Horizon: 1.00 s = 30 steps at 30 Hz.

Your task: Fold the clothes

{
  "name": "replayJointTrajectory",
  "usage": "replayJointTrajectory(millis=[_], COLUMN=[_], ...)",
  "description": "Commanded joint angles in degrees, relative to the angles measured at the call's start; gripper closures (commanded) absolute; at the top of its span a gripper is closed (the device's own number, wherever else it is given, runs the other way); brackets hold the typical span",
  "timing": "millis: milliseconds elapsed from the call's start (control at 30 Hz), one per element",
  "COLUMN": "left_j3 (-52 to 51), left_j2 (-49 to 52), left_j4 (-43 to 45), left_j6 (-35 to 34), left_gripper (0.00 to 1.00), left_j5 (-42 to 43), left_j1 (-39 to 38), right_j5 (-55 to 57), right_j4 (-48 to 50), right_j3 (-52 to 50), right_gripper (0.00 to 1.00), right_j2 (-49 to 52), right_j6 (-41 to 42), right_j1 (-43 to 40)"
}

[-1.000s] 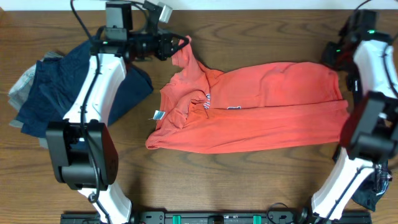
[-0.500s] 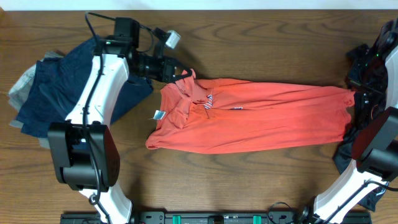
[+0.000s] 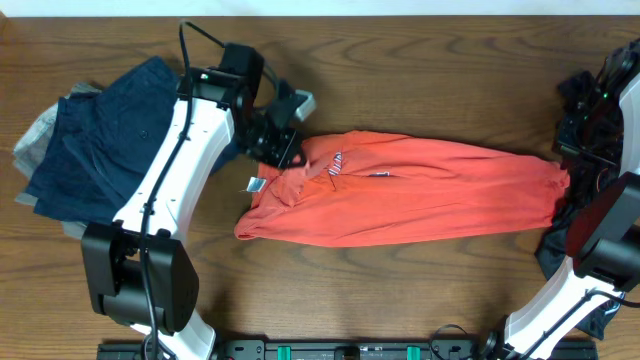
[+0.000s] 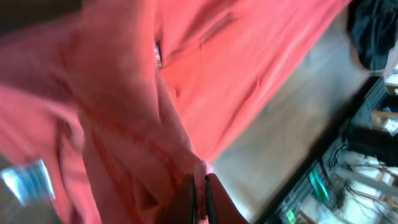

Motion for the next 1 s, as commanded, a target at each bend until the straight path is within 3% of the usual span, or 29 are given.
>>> replayJointTrajectory(millis=[0, 233, 433, 600, 767, 967], left_j3=[0.11, -0.15, -1.01, -1.64, -2.93, -4.15], left_j2=[-0.85, -0.85, -0.81, -0.74, -0.72, -0.72], left_j4=[-4.74, -12.50, -9.79, -9.38, -12.24, -13.51], left_j6=[0.81, -2.14, -13.86, -15.72, -26.16, -31.67], left_gripper=[0.94, 0.94, 0.94, 0.94, 0.94, 0.94], left_j5=[-3.93, -14.05, -28.70, -28.89, -37.94, -38.60], left_j1=[0.22, 0.20, 0.26, 0.24, 0.52, 0.52], right_j5=[4.74, 11.32, 10.60, 8.74, 9.94, 10.40], right_j4=[-0.31, 0.59, 4.50, 8.46, 10.25, 12.33], right_j3=[-0.13, -1.75, -6.91, -12.24, -14.32, -14.32], right_gripper=[0.99, 0.99, 0.98, 0.99, 0.98, 0.99], right_j2=[0.00, 0.00, 0.00, 0.00, 0.00, 0.00], right_j6=[-1.25, 3.96, 4.55, 4.52, 4.81, 5.92], right_j1=[-1.14, -3.02, -3.76, -3.50, -3.89, -4.63])
